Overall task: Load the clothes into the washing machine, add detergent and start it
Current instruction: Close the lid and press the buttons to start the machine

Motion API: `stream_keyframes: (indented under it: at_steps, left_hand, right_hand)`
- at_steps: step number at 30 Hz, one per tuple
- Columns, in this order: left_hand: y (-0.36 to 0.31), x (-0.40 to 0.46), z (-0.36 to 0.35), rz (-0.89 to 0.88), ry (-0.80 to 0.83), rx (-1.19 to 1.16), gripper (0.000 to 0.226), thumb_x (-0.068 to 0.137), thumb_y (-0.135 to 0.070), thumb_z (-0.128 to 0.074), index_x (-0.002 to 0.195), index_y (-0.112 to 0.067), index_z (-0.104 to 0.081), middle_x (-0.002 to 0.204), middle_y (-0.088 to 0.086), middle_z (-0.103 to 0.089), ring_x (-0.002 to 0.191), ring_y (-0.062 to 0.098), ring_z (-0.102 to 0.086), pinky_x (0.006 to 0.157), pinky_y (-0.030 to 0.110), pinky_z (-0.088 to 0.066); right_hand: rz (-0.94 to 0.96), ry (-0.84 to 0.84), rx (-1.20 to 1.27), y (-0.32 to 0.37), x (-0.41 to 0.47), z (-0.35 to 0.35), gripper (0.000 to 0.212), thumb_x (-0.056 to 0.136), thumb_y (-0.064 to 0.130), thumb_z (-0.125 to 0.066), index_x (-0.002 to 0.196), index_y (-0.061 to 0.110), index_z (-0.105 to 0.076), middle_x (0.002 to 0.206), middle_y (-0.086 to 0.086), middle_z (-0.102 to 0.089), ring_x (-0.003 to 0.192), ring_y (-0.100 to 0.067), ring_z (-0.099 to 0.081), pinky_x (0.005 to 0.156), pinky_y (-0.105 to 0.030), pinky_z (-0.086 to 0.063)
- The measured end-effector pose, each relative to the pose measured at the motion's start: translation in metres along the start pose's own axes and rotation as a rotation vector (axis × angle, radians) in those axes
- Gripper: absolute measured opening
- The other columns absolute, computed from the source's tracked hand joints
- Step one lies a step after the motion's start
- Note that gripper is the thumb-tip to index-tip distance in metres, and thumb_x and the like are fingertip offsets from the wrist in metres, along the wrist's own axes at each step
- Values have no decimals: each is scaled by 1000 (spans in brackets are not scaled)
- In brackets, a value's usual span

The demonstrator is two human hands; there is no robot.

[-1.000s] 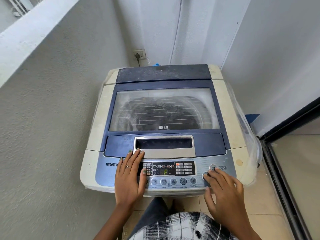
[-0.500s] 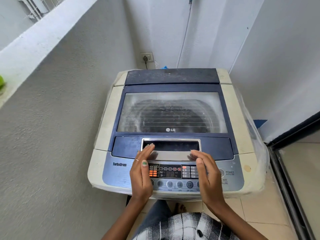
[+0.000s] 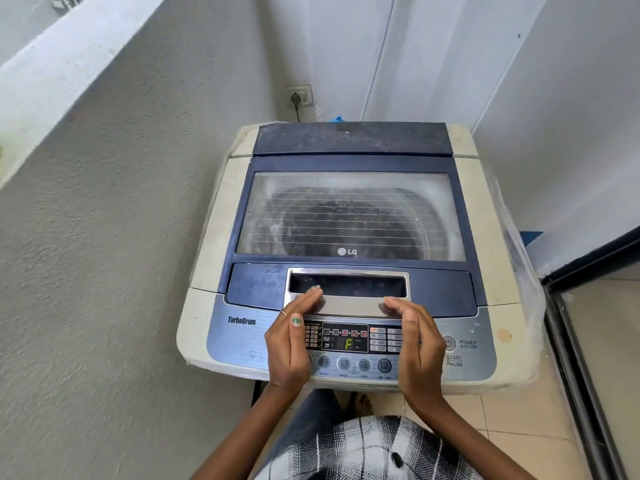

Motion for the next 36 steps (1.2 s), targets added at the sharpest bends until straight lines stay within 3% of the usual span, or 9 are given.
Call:
stream_keyframes:
  at_steps: [4,14,36]
  left_hand:
    - [6,-1,2,10,-8,-10,48,97,-19,-26,113,2,-65,114,14,-68,104,27,-67,88,30,-52]
    - [16,-2,1,35,-4,-6,47,98,-19,-26,112,1,-67,114,10,-69,107,33,-65,86,58,-50]
    - [16,-2,1,29,-5,47,48,97,-19,-27,108,3,-69,112,12,-69,109,27,-64,87,55,-51]
  right_hand:
    - [13,-2,-30,-1,0,0,38,98,25,-31,104,11,-65,102,-5,-68,98,-20,-65,87,-43,-51]
    - [55,6,-89,0,0,-1,41,98,19,-30,103,3,-67,102,-9,-67,100,-23,-63,89,-43,-51]
    - [68,19,-92,1,1,-1,42,97,19,-30,100,0,-67,101,-9,-67,98,-19,-62,90,-27,-49]
Point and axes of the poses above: each hand's wrist, its own x-axis towards the middle knuckle, its own z-axis out of the back of the hand, y = z × x, the point moved 8 cm from there along x, towards the middle knuckle
